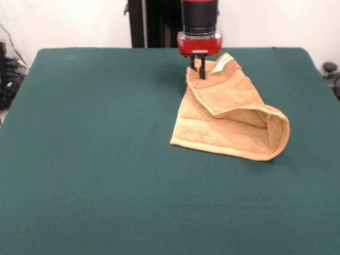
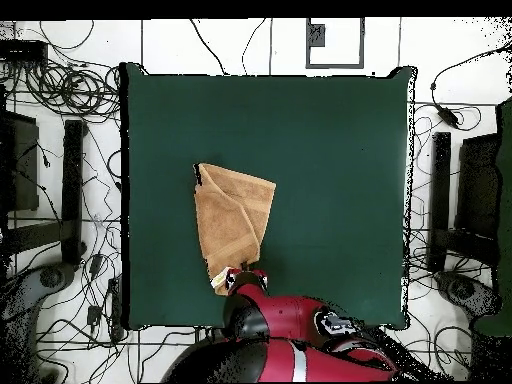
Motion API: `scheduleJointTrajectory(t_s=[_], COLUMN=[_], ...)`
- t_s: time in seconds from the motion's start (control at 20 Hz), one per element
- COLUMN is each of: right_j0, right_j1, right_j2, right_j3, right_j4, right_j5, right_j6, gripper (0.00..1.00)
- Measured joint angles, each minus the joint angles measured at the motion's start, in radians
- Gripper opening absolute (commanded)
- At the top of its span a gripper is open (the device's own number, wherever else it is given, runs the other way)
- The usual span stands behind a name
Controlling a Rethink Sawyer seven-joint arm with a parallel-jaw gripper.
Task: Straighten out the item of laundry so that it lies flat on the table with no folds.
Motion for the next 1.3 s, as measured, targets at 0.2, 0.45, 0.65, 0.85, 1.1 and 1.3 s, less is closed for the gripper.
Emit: scheduleJointTrajectory(t_s=[0.2,0.45,0.65,0.85,1.1,1.3], right_j0=[0.000,-0.008,-0.015,-0.022,-0.029,-0.030], right_j1=[-0.002,-0.023,-0.051,-0.091,-0.131,-0.145], right_j2=[0.000,0.003,0.004,0.004,0.005,0.005], right_j3=[0.001,0.012,0.020,0.025,0.027,0.026], right_j4=[0.000,0.001,0.001,0.001,0.000,0.000], right_j5=[0.000,0.009,0.029,0.062,0.098,0.107], right_j6=[0.000,0.000,0.000,0.000,0.000,0.000], gripper=[0.00,0.00,0.00,0.00,0.00,0.00])
